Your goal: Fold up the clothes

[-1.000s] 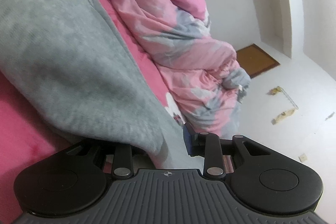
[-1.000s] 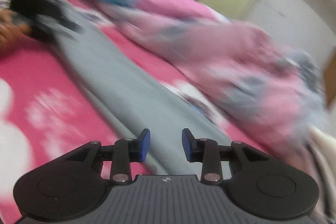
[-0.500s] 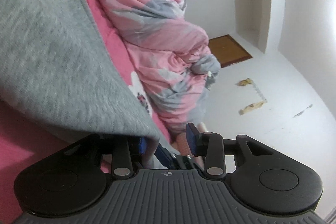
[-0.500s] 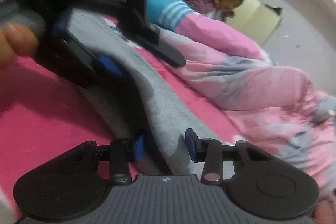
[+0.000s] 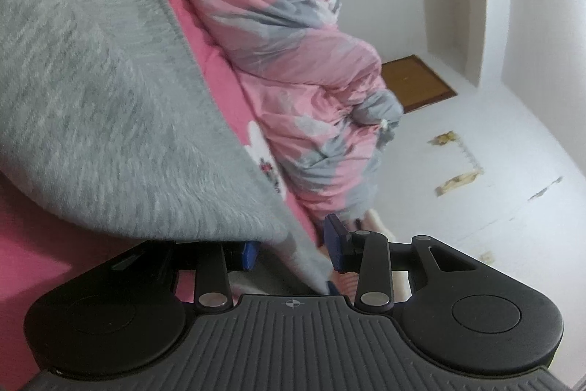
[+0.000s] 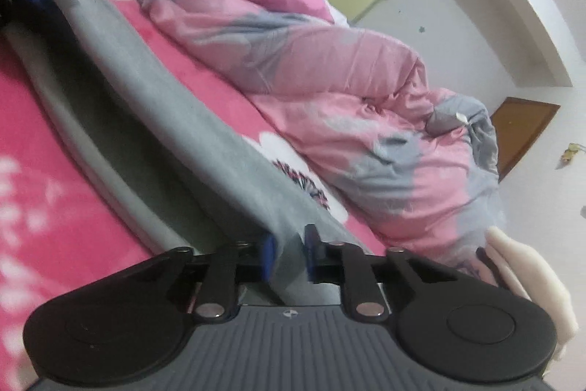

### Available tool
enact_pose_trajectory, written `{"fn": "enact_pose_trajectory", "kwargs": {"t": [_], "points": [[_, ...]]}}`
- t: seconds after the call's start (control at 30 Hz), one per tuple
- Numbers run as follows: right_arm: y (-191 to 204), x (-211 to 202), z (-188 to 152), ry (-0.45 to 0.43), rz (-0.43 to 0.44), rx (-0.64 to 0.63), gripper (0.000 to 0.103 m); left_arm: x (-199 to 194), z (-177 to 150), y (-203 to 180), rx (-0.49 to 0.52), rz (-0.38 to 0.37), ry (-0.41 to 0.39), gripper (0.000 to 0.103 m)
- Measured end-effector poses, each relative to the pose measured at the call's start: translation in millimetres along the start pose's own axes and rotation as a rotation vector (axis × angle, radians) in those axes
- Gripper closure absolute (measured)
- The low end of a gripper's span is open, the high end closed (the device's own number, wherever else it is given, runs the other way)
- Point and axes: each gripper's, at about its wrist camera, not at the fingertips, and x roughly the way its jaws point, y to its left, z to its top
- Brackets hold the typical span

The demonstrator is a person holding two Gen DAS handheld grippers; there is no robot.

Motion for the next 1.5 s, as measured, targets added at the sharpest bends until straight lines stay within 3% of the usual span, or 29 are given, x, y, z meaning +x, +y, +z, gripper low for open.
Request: {"fn": "enact_pose_trajectory", "kwargs": {"t": [0.07,0.27,0.4,0.5,0.6,0.73,0.8,1.0,1.07,1.17,1.27,1.37,1.43,1.5], "points": [[-1,-1,-8,-0.006,0.003,-0.057,0.094,0,-1,0,0.019,0.041,0.005,0.067],[9,5,-27,-0.011,0.009,-0.279,0.094,1,0,3,0.044,0.131,0.004,0.067],[3,4,-33,-0.01,0.01,-0.323,0.094,1,-2,2,0.078,0.162,0.009,0.067],[3,4,-44,0.024,0.084,-0.368,0.094,3,-4,-3,0.124,0.198,0.019,0.067],[-2,-2,-47,0.015,0.095,-0.395,0.094,3,-7,-8,0.172,0.231,0.026,0.065],[-16,-15,-59,0.05,0.084,-0.385,0.082,-6,-11,-14,0.219,0.259,0.025,0.055],[-27,-23,-68,0.074,0.075,-0.365,0.082,-13,-14,-19,0.233,0.271,0.021,0.048],[-98,-39,-100,0.166,0.04,-0.099,0.082,-33,-26,-41,0.288,0.333,-0.013,0.036],[-127,-41,-109,0.179,0.063,0.082,0.082,-40,-37,-54,0.363,0.357,-0.037,0.036],[-180,-43,-126,0.173,0.104,0.487,0.074,-40,-58,-74,0.506,0.377,-0.06,0.036],[-233,-36,-160,0.167,0.179,1.004,0.073,-20,-69,-89,0.619,0.355,-0.036,0.036],[-258,-26,-202,0.187,0.299,1.445,0.073,0,-66,-86,0.637,0.339,-0.007,0.036],[-261,-20,-216,0.195,0.385,1.604,0.073,9,-61,-79,0.619,0.333,0.008,0.036],[-259,-12,-224,0.239,0.418,1.703,0.073,17,-57,-72,0.602,0.327,0.023,0.037]]}}
